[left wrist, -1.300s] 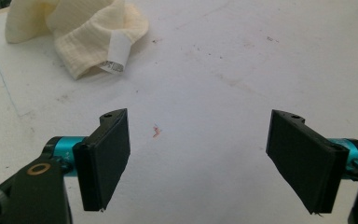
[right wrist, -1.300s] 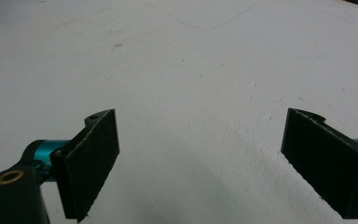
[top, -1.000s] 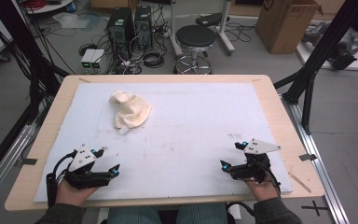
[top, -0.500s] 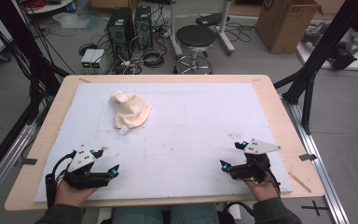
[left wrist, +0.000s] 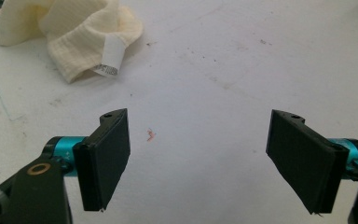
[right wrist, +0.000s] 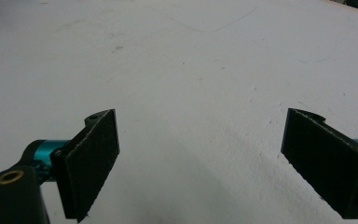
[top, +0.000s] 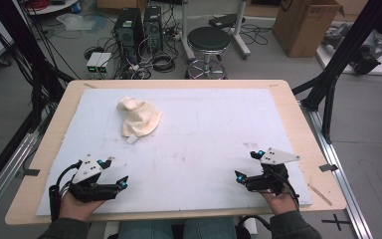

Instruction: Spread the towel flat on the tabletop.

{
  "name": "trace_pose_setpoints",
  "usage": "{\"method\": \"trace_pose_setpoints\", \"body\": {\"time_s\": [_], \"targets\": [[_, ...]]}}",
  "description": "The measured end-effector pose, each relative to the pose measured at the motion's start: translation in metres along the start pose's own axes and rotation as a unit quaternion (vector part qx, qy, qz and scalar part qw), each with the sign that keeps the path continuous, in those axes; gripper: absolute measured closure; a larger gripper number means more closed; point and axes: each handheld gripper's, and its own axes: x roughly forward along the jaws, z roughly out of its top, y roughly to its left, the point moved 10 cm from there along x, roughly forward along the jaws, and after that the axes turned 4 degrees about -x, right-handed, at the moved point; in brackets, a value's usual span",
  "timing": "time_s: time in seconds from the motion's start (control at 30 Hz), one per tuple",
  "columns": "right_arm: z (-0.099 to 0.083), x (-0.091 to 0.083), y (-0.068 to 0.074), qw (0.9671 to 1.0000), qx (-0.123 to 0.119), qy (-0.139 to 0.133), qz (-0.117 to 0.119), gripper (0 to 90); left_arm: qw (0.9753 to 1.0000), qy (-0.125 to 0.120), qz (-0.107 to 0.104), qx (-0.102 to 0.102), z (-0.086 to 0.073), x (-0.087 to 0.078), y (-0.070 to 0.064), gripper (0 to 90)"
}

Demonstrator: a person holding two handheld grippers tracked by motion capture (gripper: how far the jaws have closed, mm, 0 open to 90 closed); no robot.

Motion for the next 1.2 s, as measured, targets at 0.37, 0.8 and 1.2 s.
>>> {"method": "trace_pose_setpoints", "body": {"time_s": [0.37, 0.8, 1.2], "targets": [[0.002, -0.001, 0.0, 0.9999, -0.011, -0.003, -0.002, 10.5, 0.9998, 0.0, -0.013, 0.011, 0.007, 0.001, -0.004, 24.2], [0.003, -0.003, 0.0, 1.0, -0.001, -0.008, 0.002, 10.5, 0.9995, -0.001, -0.032, -0.003, 0.02, 0.006, -0.003, 24.8], [0.006, -0.004, -0.003, 0.9999, 0.006, -0.016, 0.004, 10.6, 0.9988, 0.003, -0.048, -0.009, 0.051, 0.024, 0.008, 27.9]]}}
